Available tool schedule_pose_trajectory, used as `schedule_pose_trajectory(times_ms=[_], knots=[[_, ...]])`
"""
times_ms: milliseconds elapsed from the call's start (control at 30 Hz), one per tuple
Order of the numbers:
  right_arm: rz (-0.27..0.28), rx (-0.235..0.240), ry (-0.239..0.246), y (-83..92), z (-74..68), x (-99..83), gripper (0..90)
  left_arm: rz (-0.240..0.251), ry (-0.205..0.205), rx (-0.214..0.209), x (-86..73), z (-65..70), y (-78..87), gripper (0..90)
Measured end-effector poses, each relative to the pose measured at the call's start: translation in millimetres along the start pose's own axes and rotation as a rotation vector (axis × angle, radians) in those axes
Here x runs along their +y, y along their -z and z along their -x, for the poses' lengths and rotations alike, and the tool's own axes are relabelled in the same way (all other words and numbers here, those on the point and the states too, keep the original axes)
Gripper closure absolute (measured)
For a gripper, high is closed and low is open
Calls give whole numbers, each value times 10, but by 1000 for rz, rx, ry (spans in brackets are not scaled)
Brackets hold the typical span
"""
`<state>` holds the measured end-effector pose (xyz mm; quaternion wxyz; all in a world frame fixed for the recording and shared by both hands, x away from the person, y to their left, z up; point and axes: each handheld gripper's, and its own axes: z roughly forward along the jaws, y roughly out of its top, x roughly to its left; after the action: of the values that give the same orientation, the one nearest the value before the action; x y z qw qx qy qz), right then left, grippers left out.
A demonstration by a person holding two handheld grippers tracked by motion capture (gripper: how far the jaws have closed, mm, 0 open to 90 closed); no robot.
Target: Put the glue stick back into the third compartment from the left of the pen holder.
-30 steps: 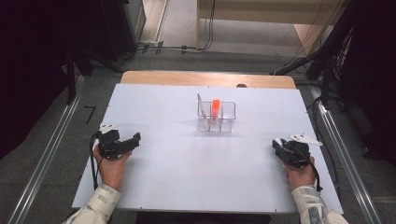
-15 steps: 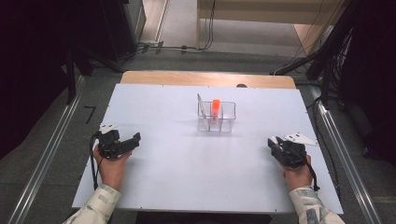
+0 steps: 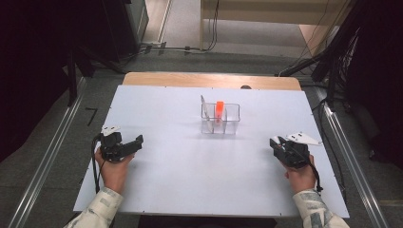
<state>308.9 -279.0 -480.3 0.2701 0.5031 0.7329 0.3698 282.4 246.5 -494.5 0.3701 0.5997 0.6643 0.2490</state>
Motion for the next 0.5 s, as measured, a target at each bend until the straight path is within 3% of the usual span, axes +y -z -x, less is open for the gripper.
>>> schedule_pose_trajectory(times_ms=[367,500], knots=[[10,43,19,-55,-134,134,629,-1,0,0,0,0,0,177],[24,55,2,-71,-160,213,630,0,2,0,1,-7,2,177]])
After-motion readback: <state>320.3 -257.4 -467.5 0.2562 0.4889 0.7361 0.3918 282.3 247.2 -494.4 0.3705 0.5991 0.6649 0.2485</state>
